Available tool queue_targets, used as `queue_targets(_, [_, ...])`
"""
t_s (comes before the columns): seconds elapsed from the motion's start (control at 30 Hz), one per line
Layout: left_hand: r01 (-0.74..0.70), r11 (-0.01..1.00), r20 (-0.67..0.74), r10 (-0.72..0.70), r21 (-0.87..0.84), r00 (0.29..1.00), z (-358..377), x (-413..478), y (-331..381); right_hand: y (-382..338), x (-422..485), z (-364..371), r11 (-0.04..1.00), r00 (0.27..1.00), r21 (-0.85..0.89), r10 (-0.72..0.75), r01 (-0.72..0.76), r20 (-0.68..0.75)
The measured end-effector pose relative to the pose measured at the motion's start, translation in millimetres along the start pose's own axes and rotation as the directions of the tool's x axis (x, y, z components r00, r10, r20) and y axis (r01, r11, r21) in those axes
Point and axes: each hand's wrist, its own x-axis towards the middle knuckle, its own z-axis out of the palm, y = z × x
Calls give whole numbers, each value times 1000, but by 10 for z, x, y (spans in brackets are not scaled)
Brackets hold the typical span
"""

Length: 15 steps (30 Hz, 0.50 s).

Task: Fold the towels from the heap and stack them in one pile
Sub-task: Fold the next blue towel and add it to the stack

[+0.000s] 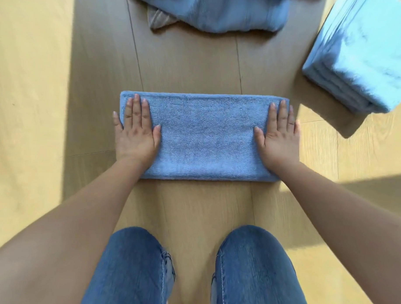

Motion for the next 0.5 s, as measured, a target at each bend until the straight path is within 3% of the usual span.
queue_targets(0.1, [6, 1000, 26, -6, 14, 1000, -116, -51, 117, -11, -9, -76, 995, 1000, 96, 16, -16, -9])
queue_targets(0.17, [-61, 998, 8, 61, 10, 998, -202, -109, 303, -32, -16, -152, 961, 993, 271, 81, -56, -82])
queue_targets(0.23, [-226, 974, -7, 226, 12, 974, -267, -185, 587, -18, 11, -244, 825, 970, 549, 222, -133, -98])
queue_targets(0.27, [-332, 943, 3, 332, 18, 943, -289, -216, 773, 8, 43, -289, 712, 953, 673, 302, -199, -37])
queue_targets(0.33, [-583, 811, 88, 578, 46, 811, -302, -295, 1169, 94, 118, -361, 506, 912, 804, 396, -314, 107])
queue_targets(0.4, [-832, 544, 184, 811, 113, 555, -203, -374, 1531, 188, 173, -417, 429, 908, 834, 376, -348, 186])
queue_targets(0.47, [-912, 351, 286, 870, 210, 401, -220, -452, 1832, 256, 212, -457, 387, 920, 844, 278, -372, 278])
queue_targets(0.5, [-915, 286, 308, 877, 284, 370, -223, -493, 1950, 269, 222, -475, 391, 920, 835, 220, -388, 324])
